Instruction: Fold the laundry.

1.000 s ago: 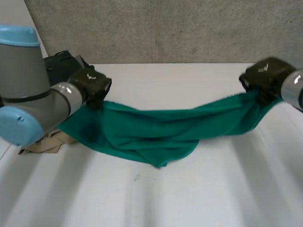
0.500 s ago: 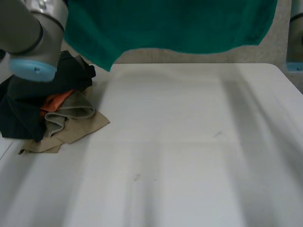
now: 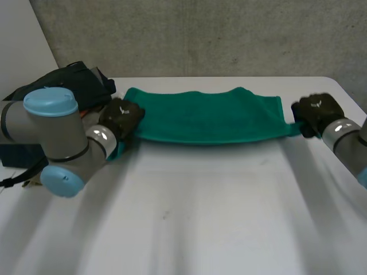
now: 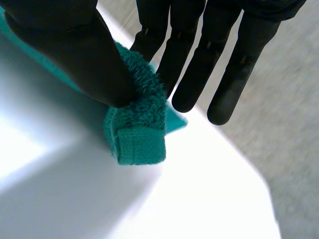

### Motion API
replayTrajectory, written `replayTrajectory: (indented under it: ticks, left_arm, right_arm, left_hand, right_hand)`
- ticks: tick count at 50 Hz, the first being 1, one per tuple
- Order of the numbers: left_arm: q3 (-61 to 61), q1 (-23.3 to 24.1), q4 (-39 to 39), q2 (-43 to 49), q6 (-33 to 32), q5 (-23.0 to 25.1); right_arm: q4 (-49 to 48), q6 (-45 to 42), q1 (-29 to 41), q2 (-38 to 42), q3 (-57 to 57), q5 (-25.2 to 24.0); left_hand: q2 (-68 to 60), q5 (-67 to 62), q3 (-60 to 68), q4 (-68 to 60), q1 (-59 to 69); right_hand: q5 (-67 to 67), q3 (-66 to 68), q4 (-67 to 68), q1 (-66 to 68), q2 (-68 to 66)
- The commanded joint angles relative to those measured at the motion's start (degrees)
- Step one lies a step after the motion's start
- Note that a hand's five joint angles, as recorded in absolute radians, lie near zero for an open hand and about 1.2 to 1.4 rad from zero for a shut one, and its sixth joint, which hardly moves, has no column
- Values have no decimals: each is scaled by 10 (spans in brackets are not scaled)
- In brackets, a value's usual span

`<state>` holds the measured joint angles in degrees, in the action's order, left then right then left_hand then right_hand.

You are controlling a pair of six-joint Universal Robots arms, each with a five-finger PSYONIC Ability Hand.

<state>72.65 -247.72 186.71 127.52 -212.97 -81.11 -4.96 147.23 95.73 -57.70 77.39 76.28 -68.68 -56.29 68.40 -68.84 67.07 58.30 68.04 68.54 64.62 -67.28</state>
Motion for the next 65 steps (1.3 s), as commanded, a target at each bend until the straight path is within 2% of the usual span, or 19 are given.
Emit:
replayTrajectory:
  ticks: [1,5,7,10,15,22,27,35,40,46,48,50,51,53,58,63,65]
  left_arm:
    - [72,22,-157,-90,-69,-27]
    - [98,59,-288,-130,-79,-44]
    - [99,79,-355,-134,-80,-49]
    - [85,92,-402,-133,-83,-54]
    - [4,90,-365,-82,-86,-79]
    - [-148,90,-296,21,-111,-125]
    - [-296,92,-237,114,-135,-112]
    - [-466,91,-208,241,-153,-86]
    - [-535,89,-207,299,-186,-74]
    - [-566,87,-188,329,-185,-66]
    - [-566,88,-155,331,-177,-58]
    - [-562,90,-126,331,-173,-58]
    - [-553,94,-96,329,-170,-60]
    - [-543,98,-68,323,-170,-65]
    - [-494,99,16,288,-166,-113]
    - [-427,90,48,231,-158,-150]
    - [-408,89,46,215,-152,-151]
  right_arm:
    - [211,-126,-33,-92,51,24]
    - [345,-238,-59,-134,92,33]
    - [366,-285,-66,-149,104,26]
    - [344,-299,-63,-150,108,22]
    - [265,-239,-54,-94,74,24]
    - [210,-163,-33,-17,5,48]
    - [148,-120,-8,47,-63,69]
    - [49,-94,20,122,-138,105]
    - [9,-111,28,167,-186,149]
    - [-28,-132,31,209,-232,173]
    - [-51,-132,32,224,-249,173]
    - [-70,-132,36,232,-255,177]
    - [-84,-133,41,243,-259,181]
    - [-91,-135,45,249,-259,185]
    - [-91,-121,44,238,-250,185]
    - [-96,-72,34,194,-219,182]
    - [-97,-53,32,179,-208,179]
  left_hand:
    - [-113,-137,116,-112,129]
    - [-113,-137,116,-112,129]
    - [-113,-137,116,-112,129]
    - [-113,-137,116,-112,129]
    - [-113,-137,116,-112,129]
    - [-113,-137,116,-112,129]
    - [-113,-137,116,-112,129]
    - [-113,-137,116,-112,129]
    - [-113,-137,116,-112,129]
    - [-113,-137,116,-112,129]
    - [46,22,-43,47,-30]
    - [319,295,-316,321,-303]
    - [587,563,-584,588,-571]
    - [587,563,-584,588,-571]
    - [587,563,-584,588,-571]
    - [587,563,-584,588,-571]
    - [587,563,-584,588,-571]
  right_hand:
    - [117,120,115,154,-127]
    - [117,120,115,154,-127]
    - [117,120,115,154,-127]
    - [117,120,115,154,-127]
    - [117,120,115,154,-127]
    - [117,120,115,154,-127]
    - [117,120,115,154,-127]
    - [117,120,115,154,-127]
    - [117,120,115,154,-127]
    - [117,120,115,154,-127]
    - [117,120,115,154,-127]
    - [-327,-324,-329,-290,317]
    - [-583,-580,-585,-546,573]
    - [-583,-580,-585,-546,573]
    - [-583,-580,-585,-546,573]
    - [-583,-580,-585,-546,573]
    - [-583,-580,-585,-546,573]
